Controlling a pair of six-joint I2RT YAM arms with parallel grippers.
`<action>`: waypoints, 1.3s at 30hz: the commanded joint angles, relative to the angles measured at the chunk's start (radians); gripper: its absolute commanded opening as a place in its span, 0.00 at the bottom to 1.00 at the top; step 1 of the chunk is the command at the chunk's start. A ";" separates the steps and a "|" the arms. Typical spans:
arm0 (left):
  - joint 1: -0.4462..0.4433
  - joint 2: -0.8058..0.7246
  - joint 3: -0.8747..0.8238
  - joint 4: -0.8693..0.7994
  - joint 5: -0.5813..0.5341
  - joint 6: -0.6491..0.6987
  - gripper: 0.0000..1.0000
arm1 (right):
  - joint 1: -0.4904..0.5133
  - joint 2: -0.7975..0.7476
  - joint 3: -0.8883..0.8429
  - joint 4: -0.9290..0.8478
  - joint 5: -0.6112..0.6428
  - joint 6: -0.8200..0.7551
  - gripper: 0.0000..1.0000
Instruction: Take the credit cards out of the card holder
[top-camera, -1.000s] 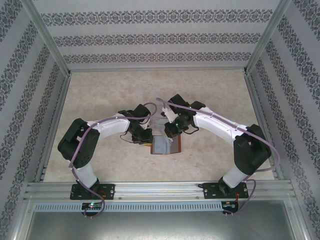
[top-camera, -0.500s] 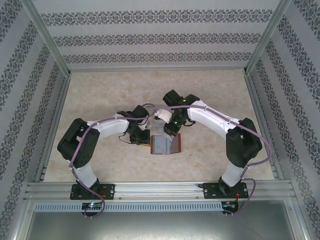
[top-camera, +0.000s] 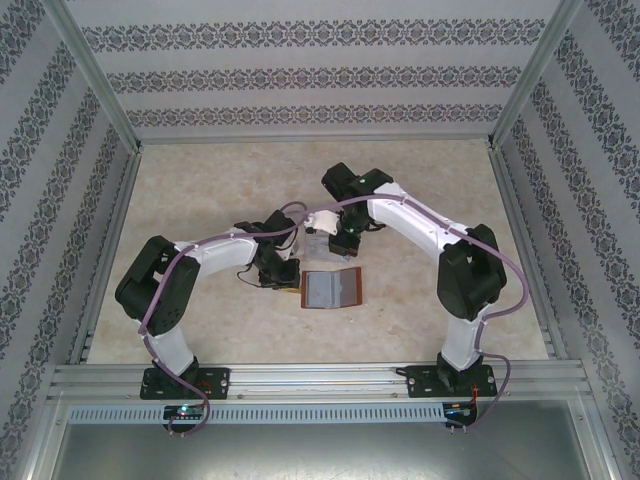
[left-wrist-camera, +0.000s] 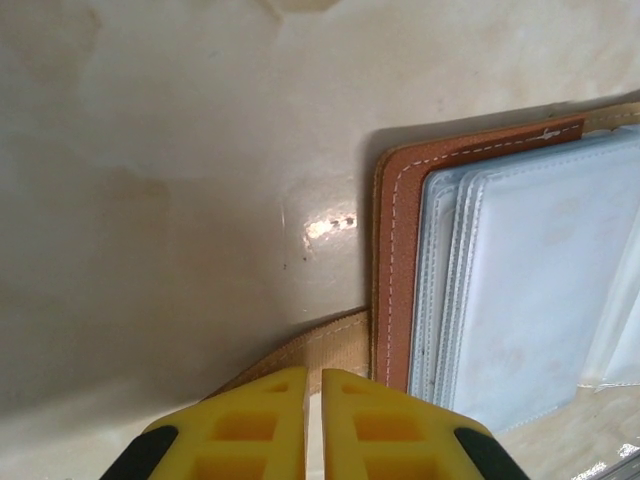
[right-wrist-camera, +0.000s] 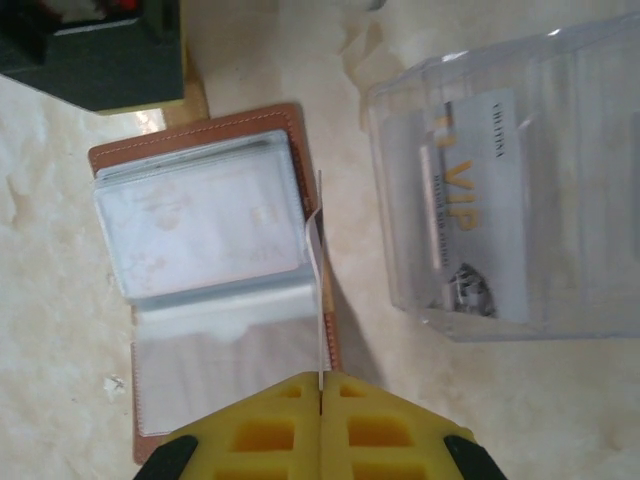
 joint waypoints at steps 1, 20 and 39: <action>0.014 -0.004 -0.023 0.003 -0.007 0.010 0.11 | -0.019 0.052 0.097 -0.087 0.013 -0.076 0.00; 0.052 -0.053 -0.114 0.060 0.013 -0.022 0.10 | -0.046 0.285 0.442 -0.258 0.036 -0.195 0.00; 0.069 -0.058 -0.123 0.054 0.023 -0.016 0.10 | -0.043 0.455 0.659 -0.374 0.011 -0.206 0.00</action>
